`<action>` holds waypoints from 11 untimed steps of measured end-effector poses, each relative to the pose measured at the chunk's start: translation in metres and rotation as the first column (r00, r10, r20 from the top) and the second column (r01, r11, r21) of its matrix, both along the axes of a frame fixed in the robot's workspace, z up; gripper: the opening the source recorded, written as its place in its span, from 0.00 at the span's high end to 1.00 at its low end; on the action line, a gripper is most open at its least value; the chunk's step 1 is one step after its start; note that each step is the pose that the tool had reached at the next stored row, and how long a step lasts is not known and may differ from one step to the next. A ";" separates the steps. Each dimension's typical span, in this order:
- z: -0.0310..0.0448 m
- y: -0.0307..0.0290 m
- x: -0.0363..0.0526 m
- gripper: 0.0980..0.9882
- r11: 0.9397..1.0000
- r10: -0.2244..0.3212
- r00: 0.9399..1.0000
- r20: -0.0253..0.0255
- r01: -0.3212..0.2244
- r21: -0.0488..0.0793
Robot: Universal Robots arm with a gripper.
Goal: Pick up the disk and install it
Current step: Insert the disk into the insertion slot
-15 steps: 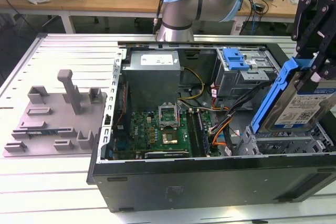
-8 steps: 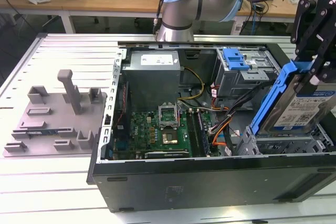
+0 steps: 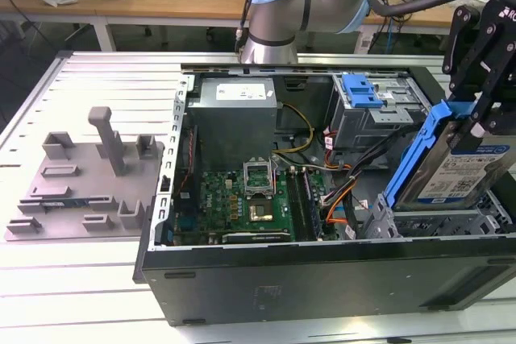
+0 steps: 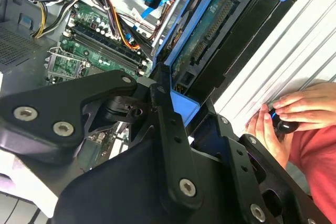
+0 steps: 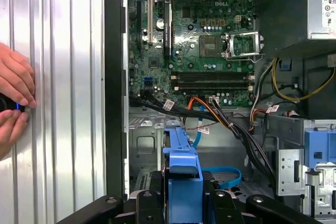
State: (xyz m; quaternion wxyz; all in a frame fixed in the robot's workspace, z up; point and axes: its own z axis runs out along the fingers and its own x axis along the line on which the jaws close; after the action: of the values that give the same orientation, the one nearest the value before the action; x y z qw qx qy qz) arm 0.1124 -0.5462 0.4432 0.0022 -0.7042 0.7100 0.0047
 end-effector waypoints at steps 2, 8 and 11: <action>-0.0012 0.0000 0.0000 0.70 1.000 0.000 1.000 0.000 0.000 0.000; -0.0058 -0.0001 0.0000 0.70 1.000 0.000 1.000 0.000 0.000 0.000; -0.0088 -0.0002 0.0000 0.70 1.000 0.000 1.000 0.000 0.000 0.000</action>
State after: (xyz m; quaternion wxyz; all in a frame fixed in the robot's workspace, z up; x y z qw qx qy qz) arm 0.1124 -0.5465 0.4345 0.0022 -0.7041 0.7100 0.0047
